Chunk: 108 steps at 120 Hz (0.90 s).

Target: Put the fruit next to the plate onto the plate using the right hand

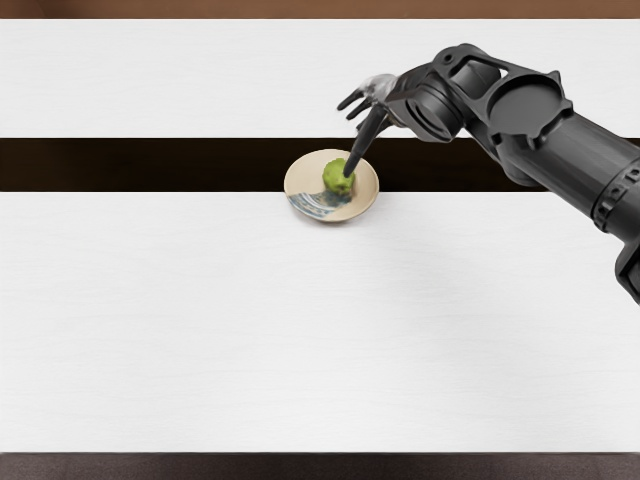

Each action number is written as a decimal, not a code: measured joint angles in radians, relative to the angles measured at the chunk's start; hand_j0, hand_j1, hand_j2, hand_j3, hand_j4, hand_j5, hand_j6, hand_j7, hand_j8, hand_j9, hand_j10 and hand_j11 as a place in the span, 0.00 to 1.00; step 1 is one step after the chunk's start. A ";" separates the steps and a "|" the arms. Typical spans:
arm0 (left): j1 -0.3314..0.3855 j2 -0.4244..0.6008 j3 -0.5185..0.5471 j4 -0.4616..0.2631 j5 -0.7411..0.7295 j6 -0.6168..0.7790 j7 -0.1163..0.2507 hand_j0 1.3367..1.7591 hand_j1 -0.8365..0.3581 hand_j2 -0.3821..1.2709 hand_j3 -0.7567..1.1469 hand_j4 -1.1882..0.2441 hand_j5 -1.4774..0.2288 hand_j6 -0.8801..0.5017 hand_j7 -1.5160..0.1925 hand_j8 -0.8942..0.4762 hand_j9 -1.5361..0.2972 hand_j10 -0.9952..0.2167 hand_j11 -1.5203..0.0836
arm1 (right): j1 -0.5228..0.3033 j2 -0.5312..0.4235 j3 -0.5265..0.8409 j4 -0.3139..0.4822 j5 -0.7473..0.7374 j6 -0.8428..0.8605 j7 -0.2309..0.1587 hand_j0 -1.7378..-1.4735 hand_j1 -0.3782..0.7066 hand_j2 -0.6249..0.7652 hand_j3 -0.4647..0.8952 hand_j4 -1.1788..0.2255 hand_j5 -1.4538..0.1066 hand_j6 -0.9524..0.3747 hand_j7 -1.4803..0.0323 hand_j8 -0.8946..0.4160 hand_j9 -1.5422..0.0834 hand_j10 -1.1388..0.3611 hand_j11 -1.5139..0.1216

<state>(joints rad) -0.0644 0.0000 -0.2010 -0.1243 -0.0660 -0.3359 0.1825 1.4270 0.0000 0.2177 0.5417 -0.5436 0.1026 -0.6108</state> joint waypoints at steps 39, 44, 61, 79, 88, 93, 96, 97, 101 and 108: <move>0.005 0.000 0.000 0.001 0.000 0.000 0.000 0.76 0.98 0.23 0.40 0.82 0.86 0.63 0.88 0.64 0.83 0.81 0.94 | 0.013 0.000 -0.005 0.013 0.034 -0.002 0.000 0.30 0.06 0.47 0.34 0.81 0.89 0.69 0.93 0.65 0.91 0.72 0.88; 0.005 0.000 0.000 0.001 0.000 0.000 0.000 0.76 0.98 0.23 0.40 0.82 0.86 0.63 0.88 0.64 0.83 0.81 0.94 | 0.011 0.000 -0.004 0.019 0.065 0.006 0.000 0.30 0.05 0.47 0.34 0.81 0.90 0.69 0.94 0.65 0.91 0.73 0.89; 0.005 0.000 0.000 0.001 0.000 0.000 0.000 0.76 0.98 0.23 0.40 0.82 0.86 0.63 0.88 0.64 0.83 0.81 0.94 | -0.031 -0.020 0.021 0.176 0.228 0.100 0.000 0.30 0.04 0.46 0.34 0.83 0.91 0.71 0.96 0.67 0.93 0.74 0.91; 0.005 0.000 0.000 0.002 0.000 0.000 0.000 0.76 0.98 0.23 0.40 0.82 0.86 0.63 0.88 0.64 0.83 0.81 0.94 | -0.168 -0.147 0.170 0.495 0.310 0.208 0.000 0.30 0.03 0.45 0.34 0.83 0.92 0.71 0.97 0.68 0.94 0.75 0.92; 0.005 0.000 0.000 0.002 0.000 0.000 0.000 0.76 0.98 0.23 0.40 0.82 0.86 0.63 0.88 0.64 0.83 0.81 0.94 | -0.233 -0.220 0.235 0.615 0.331 0.271 0.000 0.30 0.03 0.45 0.34 0.83 0.93 0.71 0.97 0.68 0.94 0.75 0.92; 0.005 0.000 0.000 0.002 0.000 0.000 0.000 0.76 0.98 0.23 0.40 0.82 0.86 0.63 0.88 0.64 0.83 0.81 0.94 | -0.276 -0.267 0.269 0.654 0.357 0.333 0.000 0.30 0.03 0.45 0.34 0.84 0.93 0.71 0.97 0.68 0.94 0.76 0.92; 0.005 0.000 0.000 0.002 0.000 0.000 0.000 0.76 0.98 0.23 0.40 0.82 0.86 0.63 0.88 0.64 0.83 0.81 0.94 | -0.300 -0.298 0.290 0.670 0.372 0.370 0.000 0.30 0.03 0.45 0.34 0.84 0.93 0.71 0.97 0.68 0.94 0.76 0.92; 0.005 0.000 0.000 0.002 0.000 0.000 0.000 0.76 0.98 0.23 0.40 0.82 0.86 0.63 0.88 0.64 0.83 0.81 0.94 | -0.307 -0.310 0.297 0.675 0.378 0.381 0.000 0.30 0.03 0.45 0.34 0.84 0.93 0.71 0.97 0.68 0.94 0.76 0.92; 0.005 0.000 0.000 0.001 0.000 0.000 0.000 0.76 0.98 0.23 0.40 0.82 0.86 0.63 0.88 0.64 0.83 0.81 0.94 | -0.332 -0.353 0.321 0.690 0.406 0.416 0.000 0.30 0.03 0.45 0.34 0.84 0.93 0.71 0.98 0.68 0.95 0.76 0.92; 0.005 0.000 0.000 0.001 0.000 0.000 0.000 0.76 0.98 0.23 0.40 0.82 0.86 0.63 0.88 0.64 0.83 0.81 0.94 | -0.360 -0.412 0.346 0.702 0.448 0.455 0.000 0.30 0.03 0.45 0.34 0.84 0.93 0.72 0.98 0.68 0.95 0.76 0.92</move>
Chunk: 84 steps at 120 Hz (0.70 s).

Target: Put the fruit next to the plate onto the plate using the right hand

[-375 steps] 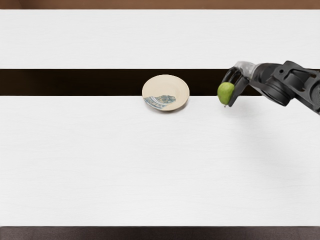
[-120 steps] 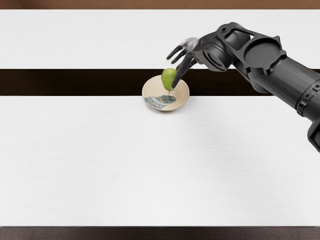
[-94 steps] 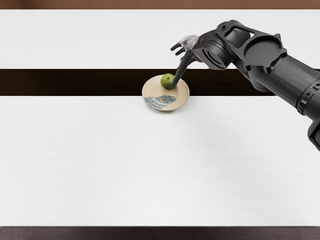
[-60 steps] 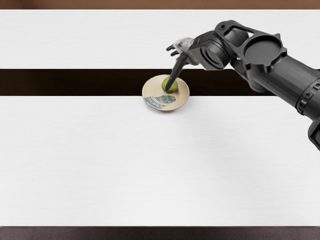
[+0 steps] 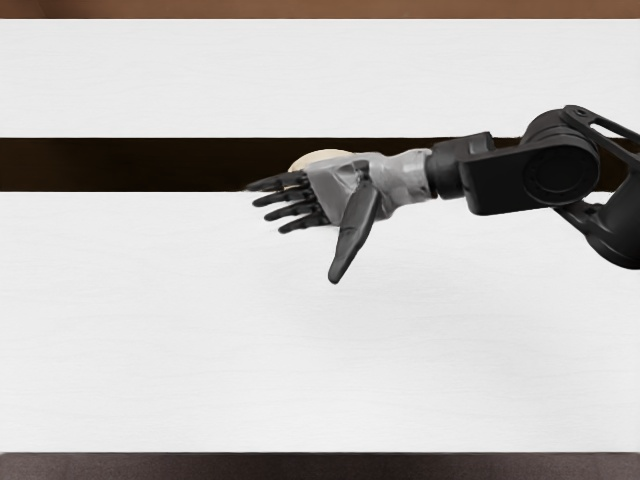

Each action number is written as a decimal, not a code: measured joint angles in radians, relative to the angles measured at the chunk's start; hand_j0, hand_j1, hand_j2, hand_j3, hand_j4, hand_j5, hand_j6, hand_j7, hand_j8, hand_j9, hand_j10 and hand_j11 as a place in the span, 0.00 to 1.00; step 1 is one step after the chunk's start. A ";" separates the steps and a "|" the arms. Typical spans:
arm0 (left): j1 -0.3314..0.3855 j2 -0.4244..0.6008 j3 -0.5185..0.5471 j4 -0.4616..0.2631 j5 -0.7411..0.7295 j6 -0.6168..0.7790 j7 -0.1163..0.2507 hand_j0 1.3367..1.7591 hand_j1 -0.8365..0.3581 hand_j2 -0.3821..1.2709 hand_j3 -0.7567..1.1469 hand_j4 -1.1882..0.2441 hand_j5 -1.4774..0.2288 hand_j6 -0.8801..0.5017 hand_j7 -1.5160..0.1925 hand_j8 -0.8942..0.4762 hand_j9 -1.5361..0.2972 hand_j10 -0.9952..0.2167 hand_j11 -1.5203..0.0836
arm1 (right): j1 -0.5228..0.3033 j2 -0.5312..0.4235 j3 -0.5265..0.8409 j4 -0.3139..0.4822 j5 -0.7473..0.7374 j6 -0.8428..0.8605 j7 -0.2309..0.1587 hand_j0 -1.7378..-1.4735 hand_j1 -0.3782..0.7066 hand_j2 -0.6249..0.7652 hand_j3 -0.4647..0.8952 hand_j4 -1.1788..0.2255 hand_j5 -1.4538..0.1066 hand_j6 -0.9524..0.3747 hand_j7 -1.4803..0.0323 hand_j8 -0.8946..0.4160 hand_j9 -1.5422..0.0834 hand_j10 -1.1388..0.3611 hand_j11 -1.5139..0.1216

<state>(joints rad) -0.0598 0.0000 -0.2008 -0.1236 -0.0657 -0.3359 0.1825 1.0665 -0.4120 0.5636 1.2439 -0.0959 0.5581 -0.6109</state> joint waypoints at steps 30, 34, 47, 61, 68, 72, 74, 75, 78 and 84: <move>0.002 0.000 0.000 0.002 0.001 0.000 0.000 0.76 0.98 0.23 0.40 0.82 0.86 0.63 0.88 0.64 0.83 0.81 0.94 | -0.046 -0.177 0.024 0.011 0.082 0.048 0.000 0.30 0.03 0.45 0.34 0.84 0.93 0.72 0.98 0.68 0.95 0.76 0.92; 0.002 0.000 0.000 0.002 0.000 0.000 0.000 0.76 0.98 0.23 0.40 0.82 0.86 0.63 0.88 0.64 0.83 0.81 0.94 | -0.054 -0.205 0.024 0.012 0.098 0.049 0.000 0.30 0.03 0.45 0.34 0.84 0.93 0.72 0.98 0.68 0.95 0.76 0.92; 0.002 0.000 0.000 0.002 0.000 0.000 0.000 0.76 0.98 0.23 0.40 0.82 0.86 0.63 0.88 0.64 0.83 0.81 0.94 | -0.073 -0.281 0.024 0.011 0.127 0.052 0.000 0.30 0.03 0.45 0.34 0.84 0.93 0.72 0.98 0.68 0.95 0.76 0.93; 0.002 0.000 0.000 0.003 0.000 0.000 0.000 0.76 0.98 0.23 0.40 0.82 0.86 0.63 0.88 0.64 0.83 0.81 0.94 | -0.103 -0.370 0.024 0.002 0.180 0.053 0.000 0.30 0.03 0.45 0.34 0.84 0.93 0.72 0.98 0.68 0.95 0.76 0.93; 0.002 0.000 0.000 0.002 0.000 0.000 0.000 0.76 0.98 0.23 0.40 0.82 0.86 0.63 0.88 0.64 0.83 0.81 0.94 | -0.120 -0.411 0.024 -0.011 0.199 0.053 0.000 0.30 0.03 0.45 0.34 0.84 0.93 0.72 0.98 0.68 0.95 0.76 0.93; 0.002 0.000 0.000 0.003 0.000 0.000 0.000 0.76 0.98 0.23 0.40 0.82 0.86 0.63 0.88 0.64 0.83 0.81 0.94 | -0.129 -0.433 0.024 -0.018 0.207 0.053 0.000 0.30 0.03 0.45 0.34 0.84 0.93 0.72 0.98 0.68 0.95 0.76 0.93; 0.002 0.000 0.000 0.003 0.000 0.000 0.000 0.76 0.98 0.23 0.40 0.82 0.86 0.63 0.88 0.64 0.83 0.81 0.94 | -0.133 -0.444 0.024 -0.021 0.210 0.053 0.000 0.30 0.03 0.45 0.34 0.84 0.93 0.72 0.98 0.68 0.95 0.76 0.93; 0.002 0.000 0.000 0.003 0.000 0.000 0.000 0.76 0.98 0.23 0.40 0.82 0.86 0.63 0.88 0.64 0.83 0.81 0.94 | -0.134 -0.450 0.024 -0.023 0.211 0.053 0.000 0.30 0.03 0.45 0.34 0.84 0.93 0.72 0.98 0.68 0.95 0.76 0.93; 0.002 0.000 0.000 0.003 0.000 0.000 0.000 0.76 0.98 0.23 0.40 0.82 0.86 0.63 0.88 0.64 0.83 0.81 0.94 | -0.139 -0.465 0.024 -0.027 0.214 0.053 0.000 0.30 0.03 0.45 0.34 0.84 0.93 0.72 0.98 0.68 0.95 0.76 0.93; 0.002 0.000 0.000 0.003 0.000 0.000 0.000 0.76 0.98 0.23 0.40 0.82 0.86 0.63 0.88 0.64 0.83 0.81 0.94 | -0.149 -0.489 0.024 -0.041 0.219 0.053 0.000 0.30 0.03 0.45 0.34 0.84 0.93 0.72 0.98 0.68 0.95 0.76 0.93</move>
<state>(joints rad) -0.0581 0.0000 -0.2011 -0.1207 -0.0659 -0.3359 0.1825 0.9175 -0.9010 0.5873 1.2025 0.1231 0.6113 -0.6109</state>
